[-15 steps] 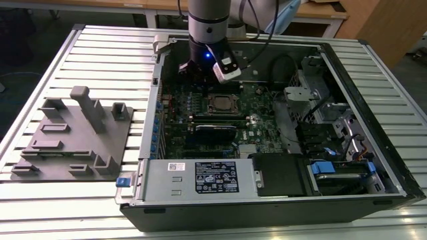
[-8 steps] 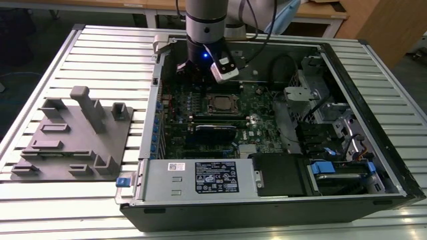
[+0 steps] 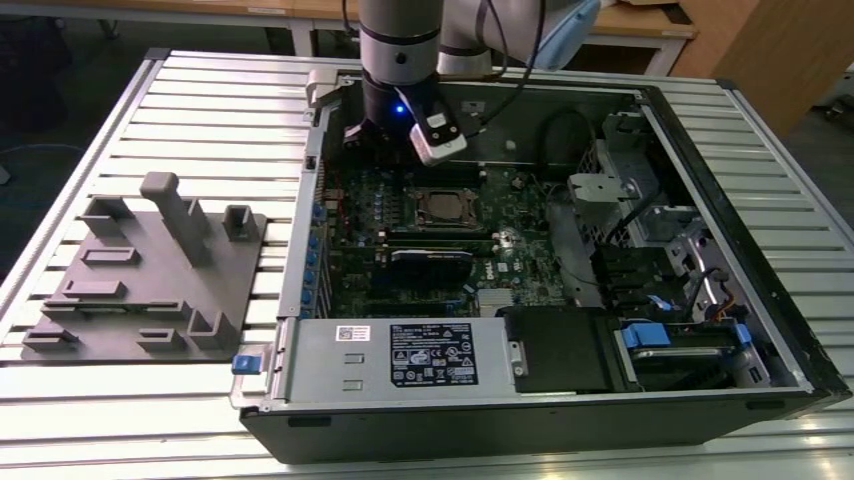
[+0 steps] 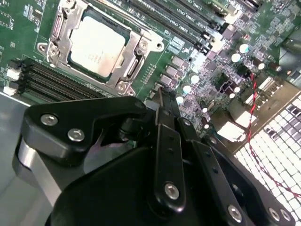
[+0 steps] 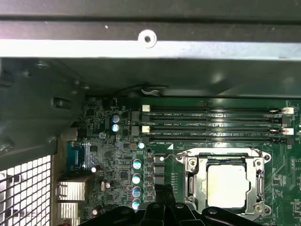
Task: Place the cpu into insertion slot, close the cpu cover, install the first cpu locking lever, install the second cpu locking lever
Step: 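Install the first cpu locking lever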
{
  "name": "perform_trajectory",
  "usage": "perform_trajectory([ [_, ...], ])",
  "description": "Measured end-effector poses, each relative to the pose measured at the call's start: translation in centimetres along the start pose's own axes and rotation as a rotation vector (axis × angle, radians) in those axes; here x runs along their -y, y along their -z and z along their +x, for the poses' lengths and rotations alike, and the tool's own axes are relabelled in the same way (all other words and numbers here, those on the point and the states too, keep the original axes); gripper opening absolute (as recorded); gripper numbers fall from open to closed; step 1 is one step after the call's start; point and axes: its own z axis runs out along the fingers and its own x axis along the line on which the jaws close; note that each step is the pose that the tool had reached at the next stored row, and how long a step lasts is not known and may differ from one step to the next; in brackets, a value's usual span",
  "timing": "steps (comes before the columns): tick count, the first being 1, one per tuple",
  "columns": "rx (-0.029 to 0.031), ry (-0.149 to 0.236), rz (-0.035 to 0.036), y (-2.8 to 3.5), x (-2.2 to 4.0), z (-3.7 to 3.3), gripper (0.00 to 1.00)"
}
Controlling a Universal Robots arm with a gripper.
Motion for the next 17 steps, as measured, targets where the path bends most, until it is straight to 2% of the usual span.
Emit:
perform_trajectory([
  [3,0.0005,0.0,-0.0001,0.16,-0.02,0.08,0.11],
  [17,0.0007,0.0,0.0,0.17,-0.02,0.11,0.11],
])
